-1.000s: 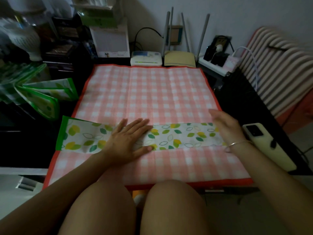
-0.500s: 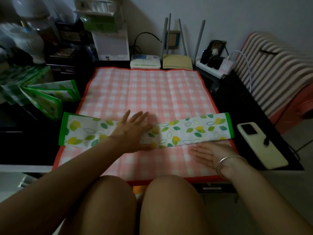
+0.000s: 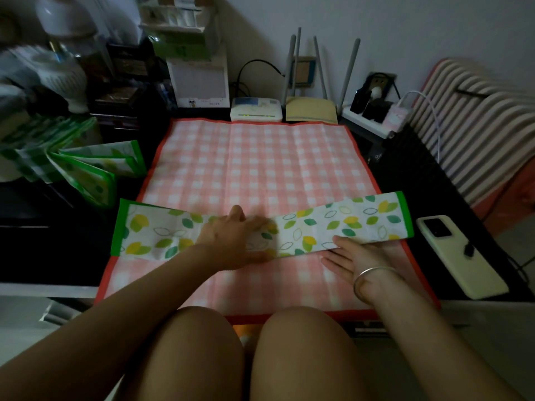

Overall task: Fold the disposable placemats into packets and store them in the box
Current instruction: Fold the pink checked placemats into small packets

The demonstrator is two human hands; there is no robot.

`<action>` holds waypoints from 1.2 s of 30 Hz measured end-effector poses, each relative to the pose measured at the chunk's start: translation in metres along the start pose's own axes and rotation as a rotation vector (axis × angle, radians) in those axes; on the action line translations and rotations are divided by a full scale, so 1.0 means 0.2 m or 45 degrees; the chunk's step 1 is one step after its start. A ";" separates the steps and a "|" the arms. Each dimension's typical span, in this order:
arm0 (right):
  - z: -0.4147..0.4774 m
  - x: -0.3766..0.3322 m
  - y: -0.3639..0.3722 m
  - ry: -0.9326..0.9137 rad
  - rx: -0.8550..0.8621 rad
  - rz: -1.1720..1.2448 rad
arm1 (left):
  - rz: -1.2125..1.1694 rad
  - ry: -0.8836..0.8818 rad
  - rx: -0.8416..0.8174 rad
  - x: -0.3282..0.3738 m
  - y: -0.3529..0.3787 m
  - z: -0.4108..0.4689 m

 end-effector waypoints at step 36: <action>-0.10 0.05 0.95 -1.185 -0.221 -1.614 | 0.062 0.074 0.747 -0.60 -0.13 -0.61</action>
Point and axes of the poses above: each hand's wrist, its own z-axis towards the middle knuckle, its own y-axis out of the palm, x = y × z, the point moved 9 cm from there along z, towards the middle knuckle, and after that the axes turned 4 degrees about z, right-handed, at the moved point
